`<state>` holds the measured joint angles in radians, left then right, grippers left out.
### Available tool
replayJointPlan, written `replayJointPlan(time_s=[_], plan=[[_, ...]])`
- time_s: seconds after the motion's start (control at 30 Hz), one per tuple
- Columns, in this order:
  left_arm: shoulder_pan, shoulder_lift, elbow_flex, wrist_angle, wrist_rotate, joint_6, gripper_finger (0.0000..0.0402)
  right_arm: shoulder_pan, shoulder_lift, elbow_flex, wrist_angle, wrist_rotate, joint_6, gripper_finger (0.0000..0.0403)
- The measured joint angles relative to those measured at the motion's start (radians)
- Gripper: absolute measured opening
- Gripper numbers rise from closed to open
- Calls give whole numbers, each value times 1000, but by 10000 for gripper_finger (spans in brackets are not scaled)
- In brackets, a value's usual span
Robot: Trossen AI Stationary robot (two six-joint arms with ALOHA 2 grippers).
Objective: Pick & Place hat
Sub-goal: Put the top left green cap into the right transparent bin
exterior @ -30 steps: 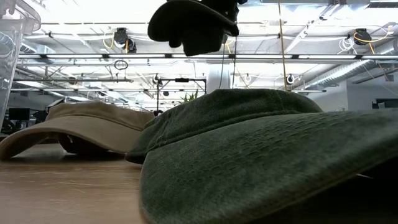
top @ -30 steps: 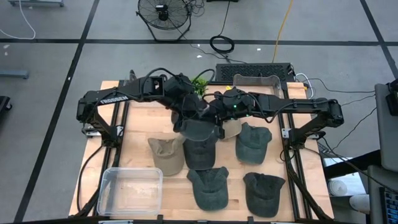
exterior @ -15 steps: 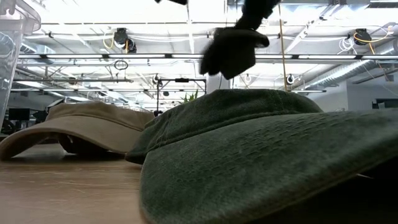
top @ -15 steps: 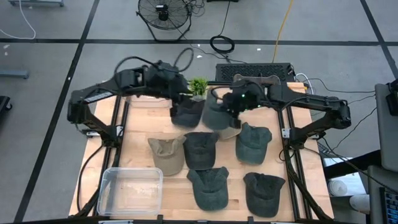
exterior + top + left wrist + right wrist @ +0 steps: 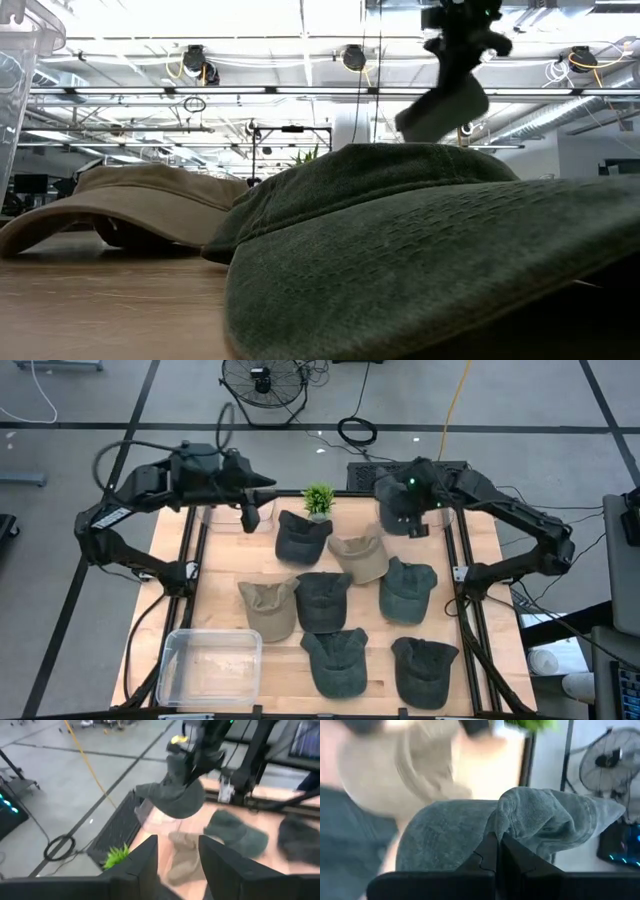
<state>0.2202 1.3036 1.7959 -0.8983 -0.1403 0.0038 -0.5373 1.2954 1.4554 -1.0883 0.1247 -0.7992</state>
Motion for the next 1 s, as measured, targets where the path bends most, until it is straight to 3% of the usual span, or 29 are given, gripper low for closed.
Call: replayJointPlan(time_s=[0.17,0.43,0.7,1.0], plan=[[-21,-3,-2,-1,1,-9,152,-82,-3,-53,96,129,-164,0],[-22,-3,-2,-17,1,-43,152,-130,-12,-194,217,76,-245,0],[-41,-2,-2,-159,2,-101,152,-201,-55,-355,405,81,-287,0],[-53,-2,-3,-182,1,-128,152,-206,-64,-430,489,80,-270,0]])
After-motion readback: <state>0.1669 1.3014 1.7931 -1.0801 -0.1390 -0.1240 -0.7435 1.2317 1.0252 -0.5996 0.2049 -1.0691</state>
